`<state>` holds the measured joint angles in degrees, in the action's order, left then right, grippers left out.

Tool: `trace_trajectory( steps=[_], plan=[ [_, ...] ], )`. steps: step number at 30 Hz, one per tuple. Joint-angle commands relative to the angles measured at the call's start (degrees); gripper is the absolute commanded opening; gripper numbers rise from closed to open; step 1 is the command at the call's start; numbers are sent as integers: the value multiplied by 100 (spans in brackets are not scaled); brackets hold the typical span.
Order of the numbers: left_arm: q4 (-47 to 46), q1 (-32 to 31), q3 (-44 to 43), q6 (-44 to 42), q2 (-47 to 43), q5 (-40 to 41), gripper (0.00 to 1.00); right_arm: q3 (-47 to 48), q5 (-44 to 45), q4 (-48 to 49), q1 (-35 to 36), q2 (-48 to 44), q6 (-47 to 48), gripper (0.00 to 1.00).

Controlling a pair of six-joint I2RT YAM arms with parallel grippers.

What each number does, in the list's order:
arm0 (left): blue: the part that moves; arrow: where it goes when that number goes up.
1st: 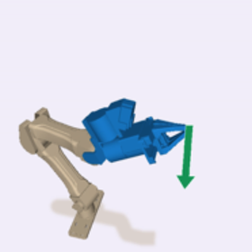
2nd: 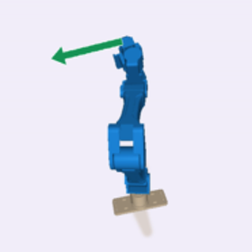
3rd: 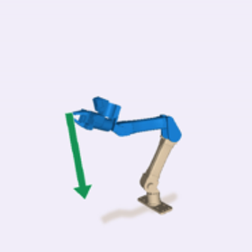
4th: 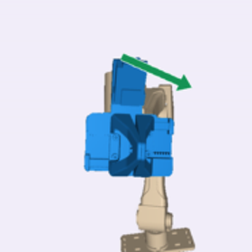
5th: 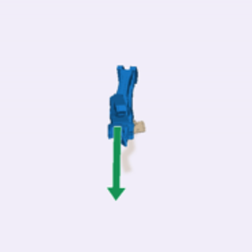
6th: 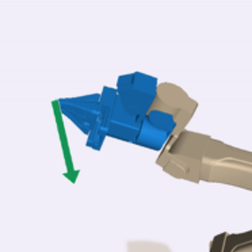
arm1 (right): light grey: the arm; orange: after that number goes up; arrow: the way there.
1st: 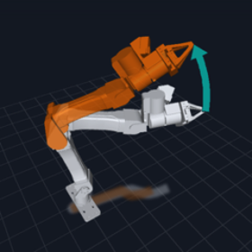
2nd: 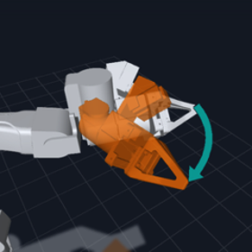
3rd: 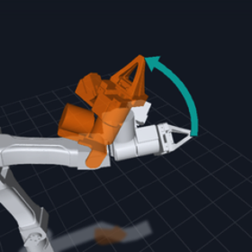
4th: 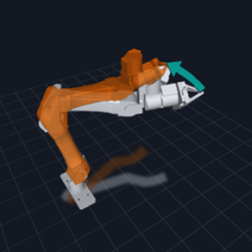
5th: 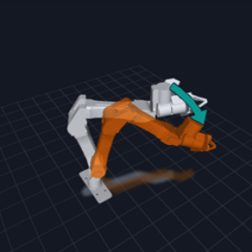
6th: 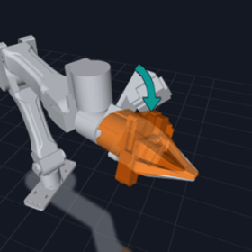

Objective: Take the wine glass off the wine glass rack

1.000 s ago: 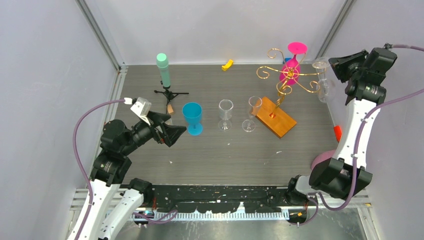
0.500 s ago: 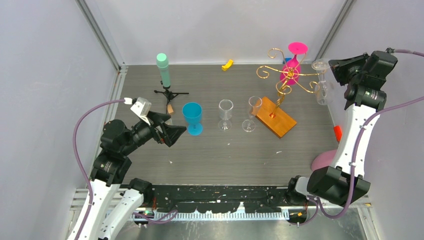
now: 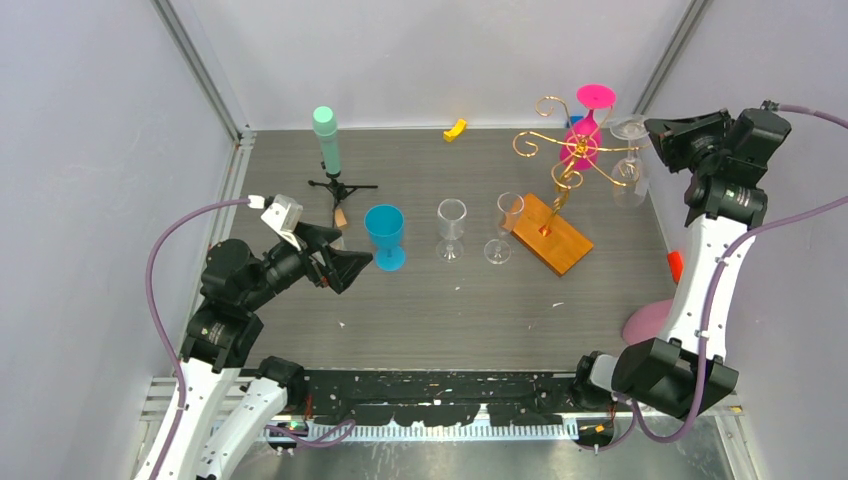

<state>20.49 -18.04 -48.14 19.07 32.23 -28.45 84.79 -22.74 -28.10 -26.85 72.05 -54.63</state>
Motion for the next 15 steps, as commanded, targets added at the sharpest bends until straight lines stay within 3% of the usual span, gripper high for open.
trace_trajectory(
  steps=[1, 15],
  plan=[
    [-181, -24, -29, -29, -7, 67, 100, -173, -613, 1137, -15, -240, -411, 0],
    [-169, -24, -47, 82, -64, 76, 98, -168, -465, 2532, 117, 294, -816, 0]
  ],
)
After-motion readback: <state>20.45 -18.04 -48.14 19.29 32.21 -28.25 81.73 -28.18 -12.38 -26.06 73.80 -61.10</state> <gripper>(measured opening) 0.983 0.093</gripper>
